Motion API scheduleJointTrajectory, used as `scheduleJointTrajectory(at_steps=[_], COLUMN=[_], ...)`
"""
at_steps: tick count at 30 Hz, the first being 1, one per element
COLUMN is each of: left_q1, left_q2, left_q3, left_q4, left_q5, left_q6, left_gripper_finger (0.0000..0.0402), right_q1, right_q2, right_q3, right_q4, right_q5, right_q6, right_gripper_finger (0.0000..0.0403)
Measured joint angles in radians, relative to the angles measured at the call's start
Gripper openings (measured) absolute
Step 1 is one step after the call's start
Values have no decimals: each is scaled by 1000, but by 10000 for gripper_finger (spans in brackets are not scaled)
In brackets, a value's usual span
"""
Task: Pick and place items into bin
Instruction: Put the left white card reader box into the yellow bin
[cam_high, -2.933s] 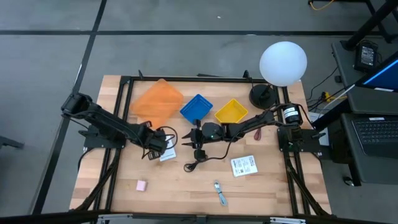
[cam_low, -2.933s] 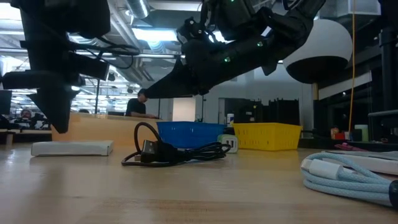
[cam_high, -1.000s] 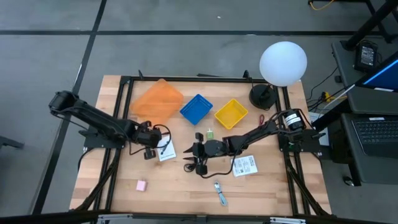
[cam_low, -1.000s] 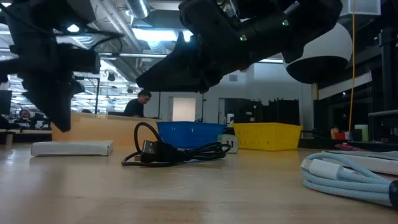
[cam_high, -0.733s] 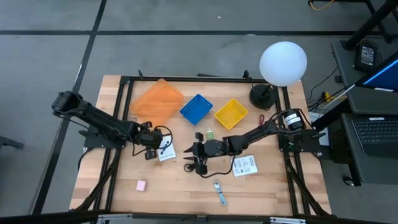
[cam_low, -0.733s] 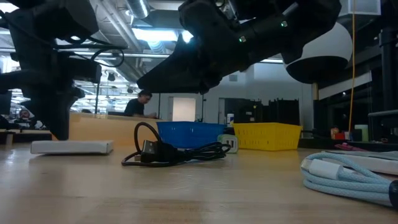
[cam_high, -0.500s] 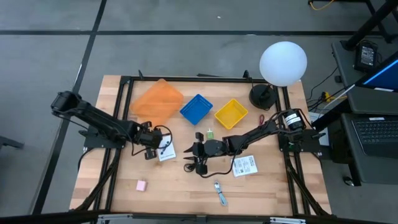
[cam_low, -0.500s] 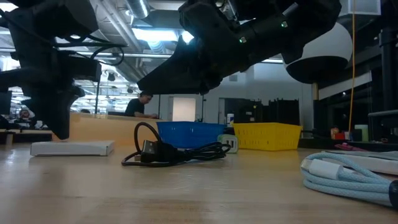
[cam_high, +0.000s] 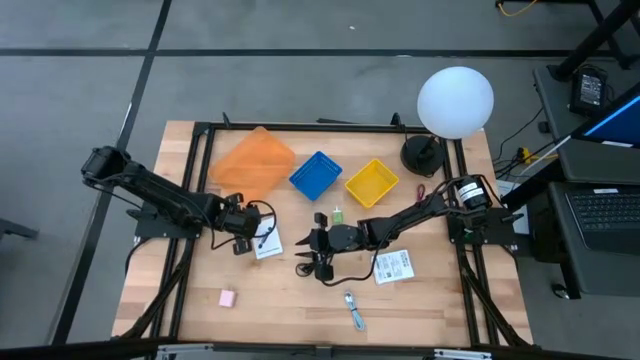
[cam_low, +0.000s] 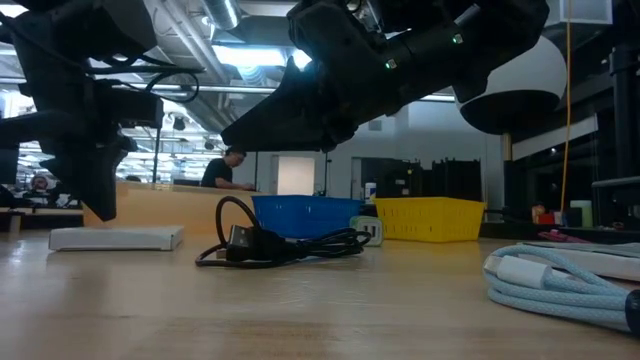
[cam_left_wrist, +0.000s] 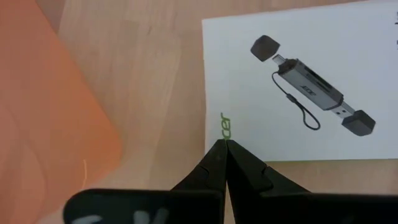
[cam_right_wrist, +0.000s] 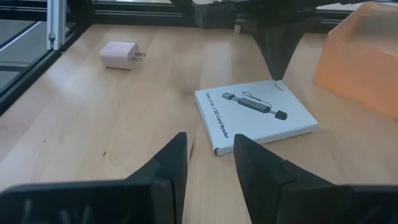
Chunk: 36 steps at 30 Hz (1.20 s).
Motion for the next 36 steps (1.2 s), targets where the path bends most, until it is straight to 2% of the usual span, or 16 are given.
scheduleJointTrajectory(at_steps=[28, 36], left_q1=[0, 0], left_q2=[66, 66], left_q3=[3, 2], left_q4=[9, 10], left_q5=[-5, -3], left_q6=[-44, -45], left_gripper_finger=[2, 2], right_q1=[1, 1], right_q2=[-1, 6], right_q3=[0, 0], right_q4=[-10, 1], right_q5=[-1, 3], right_q6=[-1, -54], right_gripper_finger=[113, 113])
